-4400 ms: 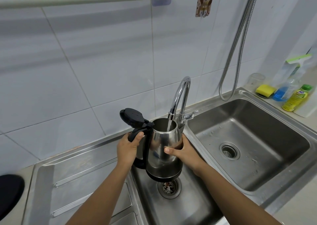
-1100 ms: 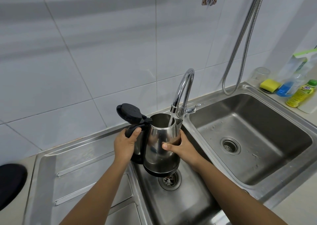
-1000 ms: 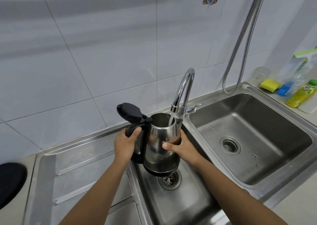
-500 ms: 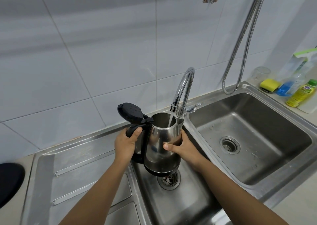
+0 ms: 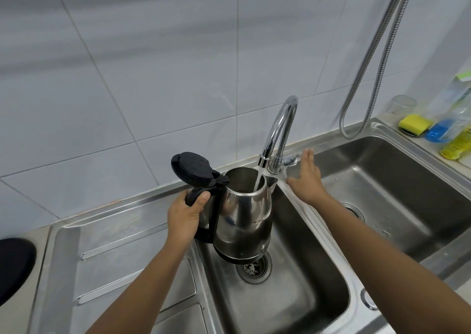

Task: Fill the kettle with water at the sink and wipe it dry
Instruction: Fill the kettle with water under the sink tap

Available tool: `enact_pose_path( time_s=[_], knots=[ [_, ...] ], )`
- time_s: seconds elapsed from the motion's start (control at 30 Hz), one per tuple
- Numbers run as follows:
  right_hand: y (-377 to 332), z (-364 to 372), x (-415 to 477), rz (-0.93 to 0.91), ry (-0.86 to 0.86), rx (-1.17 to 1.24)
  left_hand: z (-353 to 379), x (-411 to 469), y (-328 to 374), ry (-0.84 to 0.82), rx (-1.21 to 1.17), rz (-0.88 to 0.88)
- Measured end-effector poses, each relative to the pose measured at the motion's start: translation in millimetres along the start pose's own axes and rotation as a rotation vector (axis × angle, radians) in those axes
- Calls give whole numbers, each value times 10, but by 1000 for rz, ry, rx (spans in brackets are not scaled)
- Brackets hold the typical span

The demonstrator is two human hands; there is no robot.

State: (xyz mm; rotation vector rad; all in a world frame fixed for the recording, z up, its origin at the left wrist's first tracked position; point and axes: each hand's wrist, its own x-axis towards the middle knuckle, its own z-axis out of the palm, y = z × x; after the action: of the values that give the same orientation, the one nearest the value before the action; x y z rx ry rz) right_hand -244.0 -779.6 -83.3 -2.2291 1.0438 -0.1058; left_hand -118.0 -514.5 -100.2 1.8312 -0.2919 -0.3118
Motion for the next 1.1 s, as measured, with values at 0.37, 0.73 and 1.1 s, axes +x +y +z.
enact_pose_path(
  time_s=[0.37, 0.73, 1.1],
  knots=[
    [-112, -173, 523, -41, -18, -242, -7, -4, 53, 26, -34, 19],
    [-106, 216, -1215, -86, -474, 633, -266, -427, 268, 62, -82, 27],
    [-919, 100, -1948, -341, -367, 739, -1117, -1165, 1000, 272, -124, 136]
  ],
)
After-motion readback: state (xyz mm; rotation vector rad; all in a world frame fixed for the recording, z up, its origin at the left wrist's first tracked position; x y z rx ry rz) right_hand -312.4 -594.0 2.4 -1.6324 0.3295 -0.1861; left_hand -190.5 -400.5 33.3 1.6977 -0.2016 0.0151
